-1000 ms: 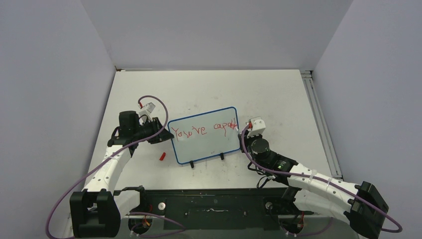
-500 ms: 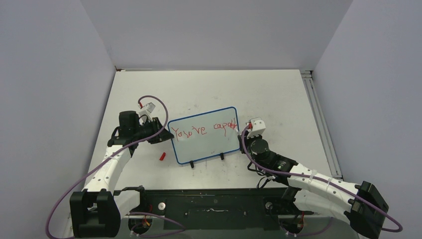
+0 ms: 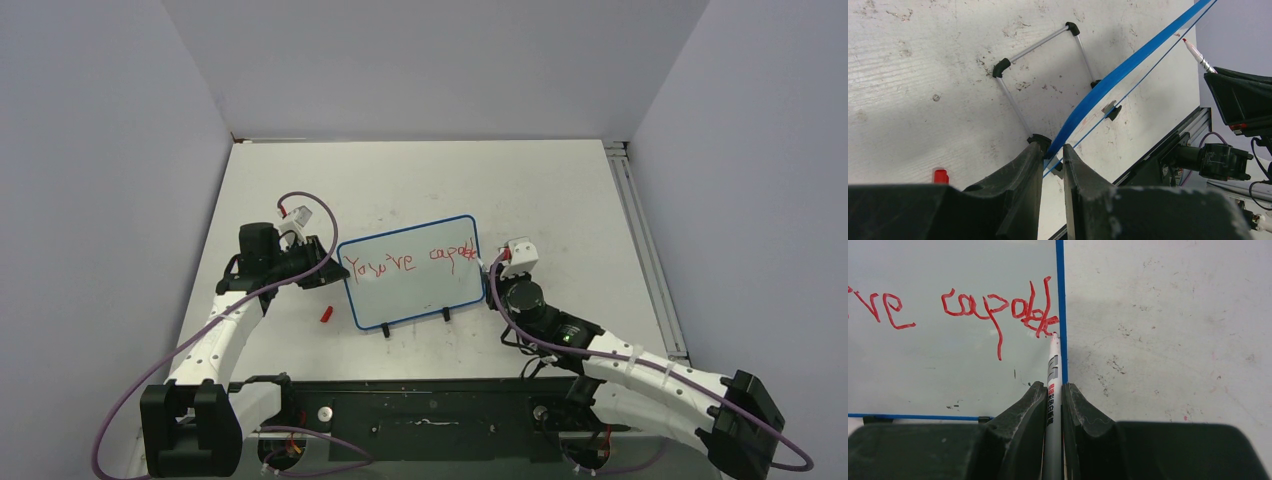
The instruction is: Write a sentence on the whiteboard
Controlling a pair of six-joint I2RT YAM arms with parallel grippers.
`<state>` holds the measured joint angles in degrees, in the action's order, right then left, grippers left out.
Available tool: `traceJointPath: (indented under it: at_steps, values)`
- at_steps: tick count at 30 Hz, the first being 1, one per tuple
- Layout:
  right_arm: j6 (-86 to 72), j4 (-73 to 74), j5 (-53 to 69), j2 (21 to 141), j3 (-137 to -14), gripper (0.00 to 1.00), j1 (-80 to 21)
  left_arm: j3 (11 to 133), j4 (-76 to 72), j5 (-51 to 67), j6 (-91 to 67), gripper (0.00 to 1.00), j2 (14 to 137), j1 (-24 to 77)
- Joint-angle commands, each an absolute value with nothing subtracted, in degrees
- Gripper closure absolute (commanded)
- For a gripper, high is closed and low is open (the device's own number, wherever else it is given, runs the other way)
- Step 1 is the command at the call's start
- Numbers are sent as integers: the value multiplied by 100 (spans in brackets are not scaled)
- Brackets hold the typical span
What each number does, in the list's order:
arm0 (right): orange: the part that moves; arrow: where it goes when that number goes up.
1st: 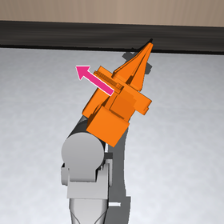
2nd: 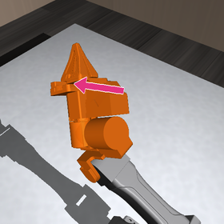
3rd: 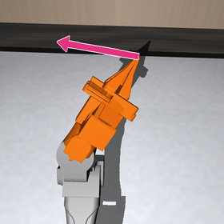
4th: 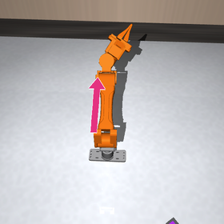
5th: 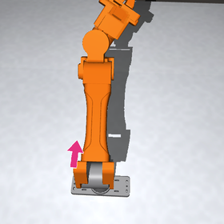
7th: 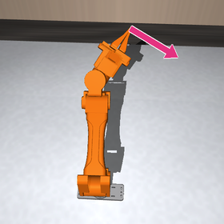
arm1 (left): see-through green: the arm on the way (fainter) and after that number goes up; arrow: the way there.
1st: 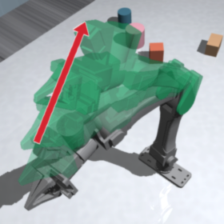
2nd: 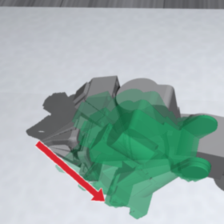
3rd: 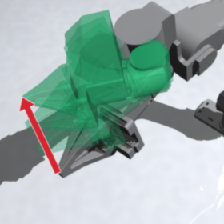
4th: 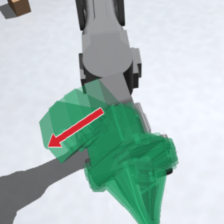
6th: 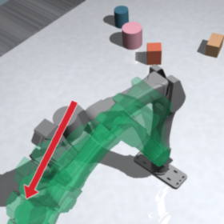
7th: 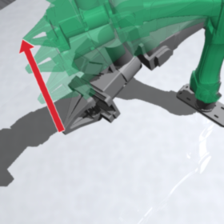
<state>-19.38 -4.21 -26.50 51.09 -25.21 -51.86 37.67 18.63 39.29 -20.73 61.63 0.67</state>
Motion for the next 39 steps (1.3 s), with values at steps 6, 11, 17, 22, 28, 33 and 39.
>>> traceJointPath:
  at_steps: [6, 11, 17, 22, 28, 33, 39]
  values:
    - [-1986, -394, -2828, 4803, -2480, 95, -5250, 4003, 1786, 3973, -2019, 81, 6078, 91]
    - [-2038, -441, -2822, 4913, -2437, 95, -5264, 4006, 1785, 3974, -2021, 81, 6081, 90]
    - [-2032, -476, -2843, 4977, -2416, 95, -5265, 3999, 1784, 3984, -2021, 81, 6077, 88]
    - [-1988, -552, -2841, 5091, -2439, 95, -5259, 4000, 1780, 3989, -2024, 81, 6080, 92]
    - [-1987, -559, -2853, 5164, -2436, 95, -5263, 3999, 1784, 3985, -2021, 81, 6077, 89]
    - [-2053, -523, -2822, 5122, -2385, 95, -5260, 4007, 1784, 3994, -2021, 81, 6078, 88]
    - [-2106, -493, -2769, 5081, -2366, 95, -5296, 3998, 1780, 3997, -2030, 81, 6070, 88]
